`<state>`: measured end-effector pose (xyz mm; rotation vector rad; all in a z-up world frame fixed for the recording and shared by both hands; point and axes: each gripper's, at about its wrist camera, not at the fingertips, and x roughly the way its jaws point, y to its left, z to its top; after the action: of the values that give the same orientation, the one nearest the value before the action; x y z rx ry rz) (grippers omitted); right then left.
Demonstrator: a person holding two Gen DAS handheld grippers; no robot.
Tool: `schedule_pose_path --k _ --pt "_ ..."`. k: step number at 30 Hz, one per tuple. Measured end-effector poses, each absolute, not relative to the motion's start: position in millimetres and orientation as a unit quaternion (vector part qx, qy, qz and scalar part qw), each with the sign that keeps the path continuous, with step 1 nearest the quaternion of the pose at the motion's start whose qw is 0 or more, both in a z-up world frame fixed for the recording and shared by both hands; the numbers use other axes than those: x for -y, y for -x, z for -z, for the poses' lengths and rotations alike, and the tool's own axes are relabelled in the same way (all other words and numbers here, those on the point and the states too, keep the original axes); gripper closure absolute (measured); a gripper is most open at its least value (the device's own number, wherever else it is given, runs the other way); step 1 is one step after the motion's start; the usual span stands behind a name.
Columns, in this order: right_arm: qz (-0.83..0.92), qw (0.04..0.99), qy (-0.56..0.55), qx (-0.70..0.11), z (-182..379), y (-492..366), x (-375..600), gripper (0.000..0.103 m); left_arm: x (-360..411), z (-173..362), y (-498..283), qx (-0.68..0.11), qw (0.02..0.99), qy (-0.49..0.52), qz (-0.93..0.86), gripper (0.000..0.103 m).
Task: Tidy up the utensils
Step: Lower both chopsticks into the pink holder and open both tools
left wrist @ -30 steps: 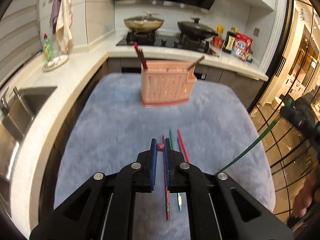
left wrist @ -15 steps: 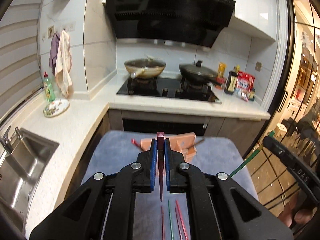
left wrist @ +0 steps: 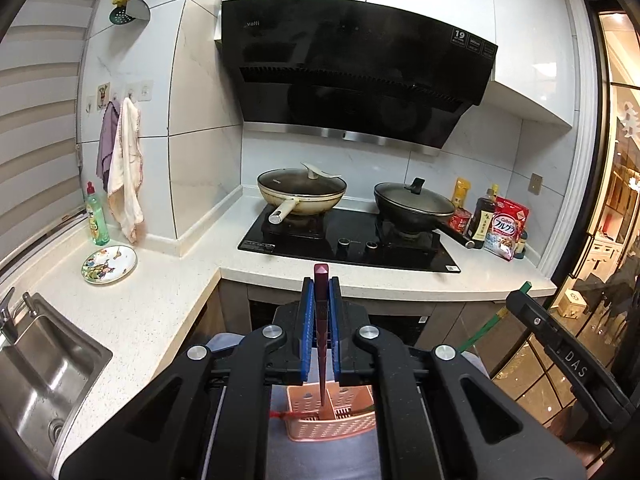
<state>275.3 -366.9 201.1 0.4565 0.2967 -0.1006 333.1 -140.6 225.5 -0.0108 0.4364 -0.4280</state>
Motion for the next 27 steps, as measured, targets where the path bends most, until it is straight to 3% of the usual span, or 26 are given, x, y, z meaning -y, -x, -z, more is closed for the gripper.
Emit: schedule_pose_path --k 13,18,22,27 --pt "0.055 0.949 -0.218 -0.223 -124 -317 364 0.096 159 -141 -369 -0.273 0.937 -0.012 0.216 0.096" --pt "0.055 0.95 -0.204 -0.231 -117 -312 359 0.089 157 -129 -368 -0.284 0.935 -0.018 0.21 0.094" --pt "0.05 0.954 -0.2 -0.218 -132 -297 357 0.084 147 -135 -360 -0.284 0.938 -0.009 0.198 0.067" --pt "0.033 0.961 -0.186 -0.201 -153 -263 344 0.073 135 -148 -336 -0.275 0.946 -0.015 0.174 0.051"
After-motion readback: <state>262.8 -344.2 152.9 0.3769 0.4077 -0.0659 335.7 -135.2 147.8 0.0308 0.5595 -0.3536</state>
